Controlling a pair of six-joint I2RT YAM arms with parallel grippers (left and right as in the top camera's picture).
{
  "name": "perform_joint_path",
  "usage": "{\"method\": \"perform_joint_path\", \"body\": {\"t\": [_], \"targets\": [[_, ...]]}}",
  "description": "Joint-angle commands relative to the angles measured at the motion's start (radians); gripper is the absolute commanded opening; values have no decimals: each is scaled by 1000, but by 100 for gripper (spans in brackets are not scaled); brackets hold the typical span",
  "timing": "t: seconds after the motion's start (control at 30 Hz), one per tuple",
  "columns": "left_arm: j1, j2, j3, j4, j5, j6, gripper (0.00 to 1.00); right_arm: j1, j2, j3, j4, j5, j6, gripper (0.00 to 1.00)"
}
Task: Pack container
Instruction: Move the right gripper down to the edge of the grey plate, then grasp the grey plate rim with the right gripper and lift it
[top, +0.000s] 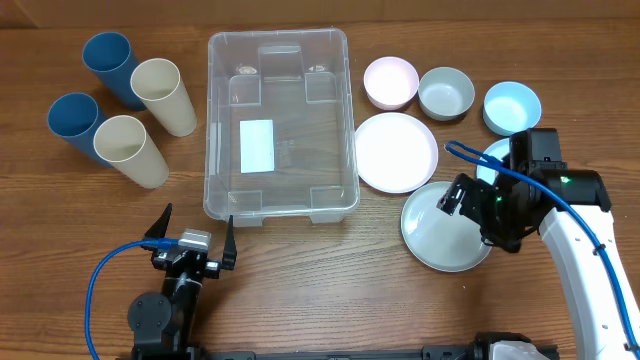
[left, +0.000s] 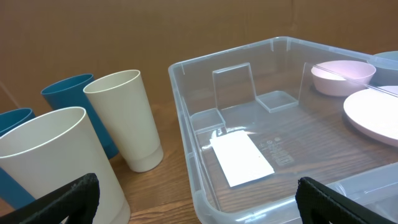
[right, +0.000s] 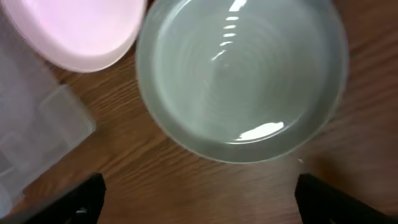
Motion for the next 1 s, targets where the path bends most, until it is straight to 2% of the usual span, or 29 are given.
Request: {"method": "perform_joint_path", "body": {"t": [0.0,0.2,0.37,0.47,0.57,0.77,0.97], "targets": [[-6,-9,-3,0,-3,0,100,-9,-3,-36,2,144,284,100],[-6,-9,-3,0,-2,0,100,-9,-3,-193,93,239,475,93],[-6,-9,-3,0,-3,0,100,-9,-3,-347,243,238,510,79],[-6,-9,-3,0,-2,0,100,-9,-3,-409,306,238,510,75],[-6,-9,-3,0,-3,0,100,-9,-3,-459,388,238,510,58],[-6,-9,-3,0,-2,0,100,-8,-3,-459,435,237,510,26],[-6,-9,-3,0,-2,0,100,-8,-3,-463,446,237,510,25]]}}
